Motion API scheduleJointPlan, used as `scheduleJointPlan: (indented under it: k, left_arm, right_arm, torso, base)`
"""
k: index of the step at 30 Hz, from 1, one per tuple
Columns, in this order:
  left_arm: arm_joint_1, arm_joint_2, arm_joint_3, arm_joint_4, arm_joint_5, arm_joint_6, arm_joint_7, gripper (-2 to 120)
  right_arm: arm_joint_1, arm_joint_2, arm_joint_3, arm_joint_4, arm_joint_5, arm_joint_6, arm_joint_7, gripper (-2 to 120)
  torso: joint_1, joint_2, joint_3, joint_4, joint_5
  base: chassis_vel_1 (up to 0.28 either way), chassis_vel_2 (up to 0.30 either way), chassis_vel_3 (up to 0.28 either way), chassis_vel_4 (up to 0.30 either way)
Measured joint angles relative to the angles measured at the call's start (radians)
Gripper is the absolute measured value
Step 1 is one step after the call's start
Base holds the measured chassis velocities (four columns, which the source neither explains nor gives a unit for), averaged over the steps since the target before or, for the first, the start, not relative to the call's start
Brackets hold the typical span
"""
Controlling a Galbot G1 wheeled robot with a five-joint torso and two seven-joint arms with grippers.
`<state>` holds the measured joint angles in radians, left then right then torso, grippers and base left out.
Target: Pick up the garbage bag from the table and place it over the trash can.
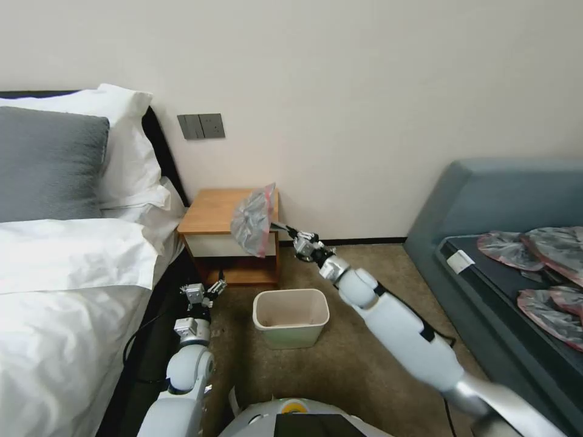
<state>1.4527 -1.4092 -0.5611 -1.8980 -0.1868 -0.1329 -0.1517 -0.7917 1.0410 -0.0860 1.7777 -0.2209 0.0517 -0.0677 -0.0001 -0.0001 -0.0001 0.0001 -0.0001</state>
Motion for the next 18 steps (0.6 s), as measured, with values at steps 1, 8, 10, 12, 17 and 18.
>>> scheduleJointPlan:
  k: [1, 8, 10, 12, 17, 18]
  left_arm:
    - [-0.003, 0.000, 0.000, 0.004, -0.001, 0.000, -0.001, 95]
    - [-0.005, 0.001, -0.005, 0.002, -0.021, 0.004, -0.008, 95]
    - [-0.005, 0.004, -0.005, 0.000, -0.022, 0.004, -0.009, 95]
    - [-0.005, 0.005, -0.006, -0.002, -0.022, 0.004, -0.011, 95]
    - [-0.005, 0.002, -0.006, -0.005, -0.024, 0.004, -0.018, 95]
    - [-0.006, 0.002, -0.005, -0.005, -0.024, 0.004, -0.018, 95]
  right_arm:
    - [-0.048, -0.002, 0.017, 0.029, 0.002, -0.003, 0.001, 0]
    - [-0.232, 0.004, 0.069, 0.086, -0.008, 0.009, 0.001, 0]
    - [-0.254, 0.007, 0.074, 0.086, -0.019, 0.019, 0.000, 0]
    - [-0.284, 0.009, 0.078, 0.087, -0.036, 0.031, -0.002, 0]
    - [-0.361, 0.004, 0.081, 0.088, -0.077, 0.055, -0.011, 0]
    - [-0.382, 0.000, 0.081, 0.091, -0.088, 0.060, -0.013, 0]
  torso:
    - [0.000, 0.000, 0.000, -0.0001, 0.0003]
    - [0.000, 0.000, 0.000, -0.0001, 0.0002]
    - [0.000, 0.000, 0.000, -0.0001, 0.0001]
    - [0.000, 0.000, 0.000, 0.0000, 0.0001]
    - [0.000, 0.000, 0.000, 0.0000, 0.0002]
    - [0.000, 0.000, 0.000, -0.0001, 0.0002]
  base:
    - [0.000, 0.000, 0.000, 0.000]
    - [0.000, 0.000, 0.000, 0.000]
    - [0.000, 0.000, 0.000, 0.000]
    - [0.000, 0.000, 0.000, 0.000]
    - [0.000, 0.000, 0.000, 0.000]
    - [0.000, 0.000, 0.000, 0.000]
